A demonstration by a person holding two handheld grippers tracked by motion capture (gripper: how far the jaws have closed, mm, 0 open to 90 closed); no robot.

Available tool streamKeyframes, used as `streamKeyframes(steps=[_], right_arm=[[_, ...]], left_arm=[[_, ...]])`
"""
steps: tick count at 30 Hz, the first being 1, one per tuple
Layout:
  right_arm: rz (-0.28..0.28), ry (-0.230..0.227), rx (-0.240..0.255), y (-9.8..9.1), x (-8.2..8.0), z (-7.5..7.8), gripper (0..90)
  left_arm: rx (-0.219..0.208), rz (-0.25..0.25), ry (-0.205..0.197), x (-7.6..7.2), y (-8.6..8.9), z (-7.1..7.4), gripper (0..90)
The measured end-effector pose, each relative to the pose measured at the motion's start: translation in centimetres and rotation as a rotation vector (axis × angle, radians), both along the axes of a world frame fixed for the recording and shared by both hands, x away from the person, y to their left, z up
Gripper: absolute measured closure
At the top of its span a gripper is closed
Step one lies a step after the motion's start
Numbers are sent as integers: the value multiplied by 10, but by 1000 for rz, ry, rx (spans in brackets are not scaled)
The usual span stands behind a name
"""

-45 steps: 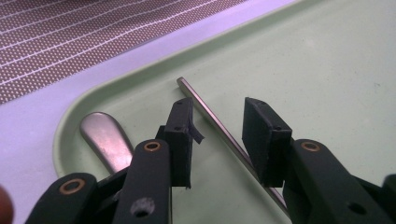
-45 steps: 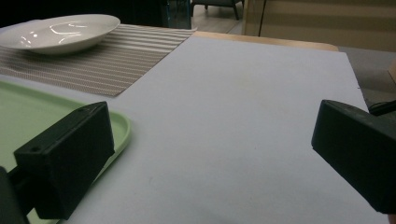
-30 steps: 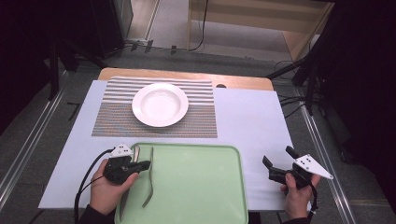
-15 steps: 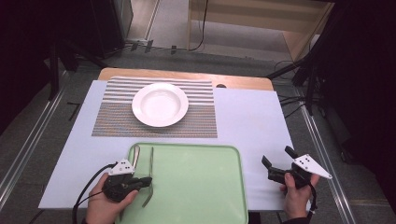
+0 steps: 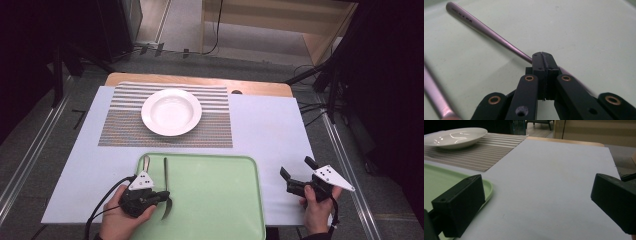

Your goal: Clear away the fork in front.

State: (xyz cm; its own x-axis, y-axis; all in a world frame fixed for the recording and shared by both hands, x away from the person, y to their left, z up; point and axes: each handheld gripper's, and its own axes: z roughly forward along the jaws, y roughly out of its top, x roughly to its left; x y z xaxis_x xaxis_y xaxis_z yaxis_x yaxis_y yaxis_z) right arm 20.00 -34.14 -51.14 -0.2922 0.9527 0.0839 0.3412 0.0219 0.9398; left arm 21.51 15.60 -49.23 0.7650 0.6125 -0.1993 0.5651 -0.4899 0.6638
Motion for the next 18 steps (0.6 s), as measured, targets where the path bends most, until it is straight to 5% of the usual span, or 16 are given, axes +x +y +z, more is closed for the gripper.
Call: streamKeyframes(steps=[6, 12, 18], right_arm=[[-3, 4, 4, 0, 0, 0, 0], [-1, 0, 1, 1, 1, -1, 0], [4, 1, -3, 0, 2, -2, 0]], left_arm=[[7, 8, -21, 11, -10, 6, 888], [109, -22, -31, 26, -33, 4, 887], [133, 4, -15, 29, -25, 0, 888]])
